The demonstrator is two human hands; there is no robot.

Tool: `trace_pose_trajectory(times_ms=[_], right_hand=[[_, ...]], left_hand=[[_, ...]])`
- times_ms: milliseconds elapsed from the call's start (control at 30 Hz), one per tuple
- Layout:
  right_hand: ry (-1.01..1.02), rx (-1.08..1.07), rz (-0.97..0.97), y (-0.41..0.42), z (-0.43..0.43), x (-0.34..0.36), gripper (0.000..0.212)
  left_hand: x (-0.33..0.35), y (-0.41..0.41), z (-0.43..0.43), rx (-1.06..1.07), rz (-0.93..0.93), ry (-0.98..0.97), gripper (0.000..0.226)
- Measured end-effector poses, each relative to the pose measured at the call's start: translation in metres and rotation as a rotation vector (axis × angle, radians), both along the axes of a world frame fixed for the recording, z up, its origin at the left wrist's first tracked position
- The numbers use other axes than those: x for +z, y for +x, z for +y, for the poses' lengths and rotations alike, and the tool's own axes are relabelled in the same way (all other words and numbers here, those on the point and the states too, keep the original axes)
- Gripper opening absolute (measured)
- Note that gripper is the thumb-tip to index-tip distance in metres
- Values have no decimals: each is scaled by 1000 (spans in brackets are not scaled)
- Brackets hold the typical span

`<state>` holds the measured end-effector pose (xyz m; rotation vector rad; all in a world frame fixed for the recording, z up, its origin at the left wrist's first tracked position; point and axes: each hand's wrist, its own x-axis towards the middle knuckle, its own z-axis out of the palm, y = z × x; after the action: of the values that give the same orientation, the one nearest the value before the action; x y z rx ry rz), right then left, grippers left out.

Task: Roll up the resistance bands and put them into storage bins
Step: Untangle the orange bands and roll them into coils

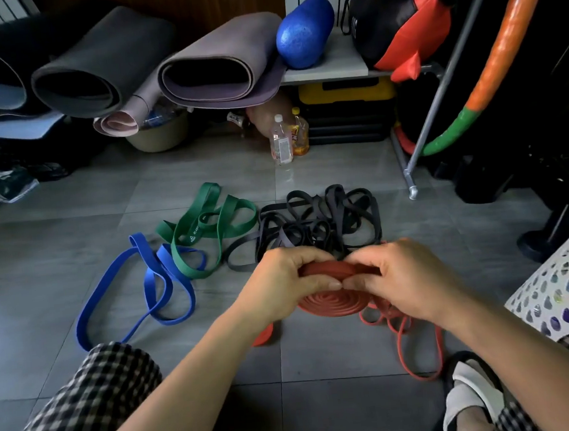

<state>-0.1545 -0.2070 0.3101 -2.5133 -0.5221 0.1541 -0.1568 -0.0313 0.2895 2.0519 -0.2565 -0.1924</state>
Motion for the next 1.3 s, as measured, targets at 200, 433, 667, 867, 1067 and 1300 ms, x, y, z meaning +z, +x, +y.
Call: trace_pose_trajectory(times_ms=[200,433,667,867,1067,1300], right_hand=[[248,-67,162,10,-4,-2,18],[559,-184,343,14,-4,-10,17],[934,-293,479,13,4,-10,16],[868,-300,430,14,6,-16,13],[603,-72,328,14,-7,-4,17],[535,-6,329,11,-3,-2,15]], left_hand=[[4,-3,-3,140,-151,-46,12],[6,3,4,366,-3,-417,24],[6,2,1,489,79,-746,13],[-2,-2,-1,520,274,-842,12],[1,2,11,178,273,-380,15],[-1,-4,0,151,188,-384,9]])
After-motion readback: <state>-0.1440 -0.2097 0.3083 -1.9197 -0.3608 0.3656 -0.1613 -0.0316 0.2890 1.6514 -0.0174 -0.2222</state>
